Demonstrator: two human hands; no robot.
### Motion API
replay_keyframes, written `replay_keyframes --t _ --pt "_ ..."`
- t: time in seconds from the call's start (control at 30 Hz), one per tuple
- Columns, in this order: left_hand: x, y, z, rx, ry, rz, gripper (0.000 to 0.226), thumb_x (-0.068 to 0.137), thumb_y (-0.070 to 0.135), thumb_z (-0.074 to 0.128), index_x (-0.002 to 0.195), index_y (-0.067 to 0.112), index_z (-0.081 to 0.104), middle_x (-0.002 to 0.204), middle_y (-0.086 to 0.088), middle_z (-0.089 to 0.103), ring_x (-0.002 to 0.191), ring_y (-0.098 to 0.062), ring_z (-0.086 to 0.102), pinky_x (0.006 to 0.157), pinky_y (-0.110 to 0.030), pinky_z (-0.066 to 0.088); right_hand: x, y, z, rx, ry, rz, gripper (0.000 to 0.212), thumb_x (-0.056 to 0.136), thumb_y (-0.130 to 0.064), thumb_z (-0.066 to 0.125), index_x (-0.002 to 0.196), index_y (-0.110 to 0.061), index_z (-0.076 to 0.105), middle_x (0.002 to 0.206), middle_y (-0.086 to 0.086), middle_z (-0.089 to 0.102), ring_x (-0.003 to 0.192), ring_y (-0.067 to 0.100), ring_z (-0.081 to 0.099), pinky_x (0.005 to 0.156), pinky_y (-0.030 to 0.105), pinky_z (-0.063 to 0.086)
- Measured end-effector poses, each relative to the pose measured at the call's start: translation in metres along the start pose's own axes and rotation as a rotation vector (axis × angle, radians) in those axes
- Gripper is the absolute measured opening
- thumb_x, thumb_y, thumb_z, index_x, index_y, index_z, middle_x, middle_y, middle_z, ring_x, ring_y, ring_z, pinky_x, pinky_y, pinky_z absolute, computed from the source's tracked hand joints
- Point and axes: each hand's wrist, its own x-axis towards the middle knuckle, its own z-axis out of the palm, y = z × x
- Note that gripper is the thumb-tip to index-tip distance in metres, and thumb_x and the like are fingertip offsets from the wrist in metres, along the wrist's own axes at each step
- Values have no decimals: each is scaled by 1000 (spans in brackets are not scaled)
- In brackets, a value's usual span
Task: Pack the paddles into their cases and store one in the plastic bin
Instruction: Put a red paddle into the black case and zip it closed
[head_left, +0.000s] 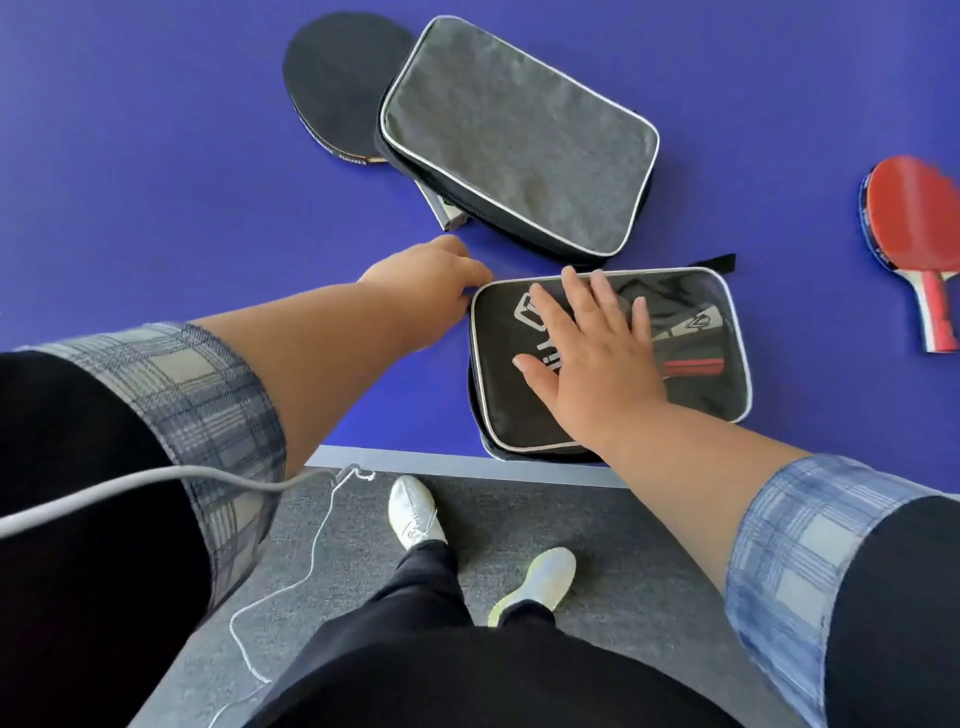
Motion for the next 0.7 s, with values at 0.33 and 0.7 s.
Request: replay_keyframes --t 0.33,0.7 --pt "-11 -10 6 29 71 66 27 104 30 41 116 21 64 118 -1 53 101 -25 58 75 -37 46 0 0 0 -8 11 12 77 89 -73 24 156 -36 18 167 1 12 154 27 6 119 61 12" --pt "-68 -5 43 -97 243 28 20 97 24 54 100 12 70 104 -7 62 91 -31 63 72 -39 50 1 0 3 -8 54 12 77 87 -75 27 155 -37 24 166 0 17 153 27 10 118 62 14"
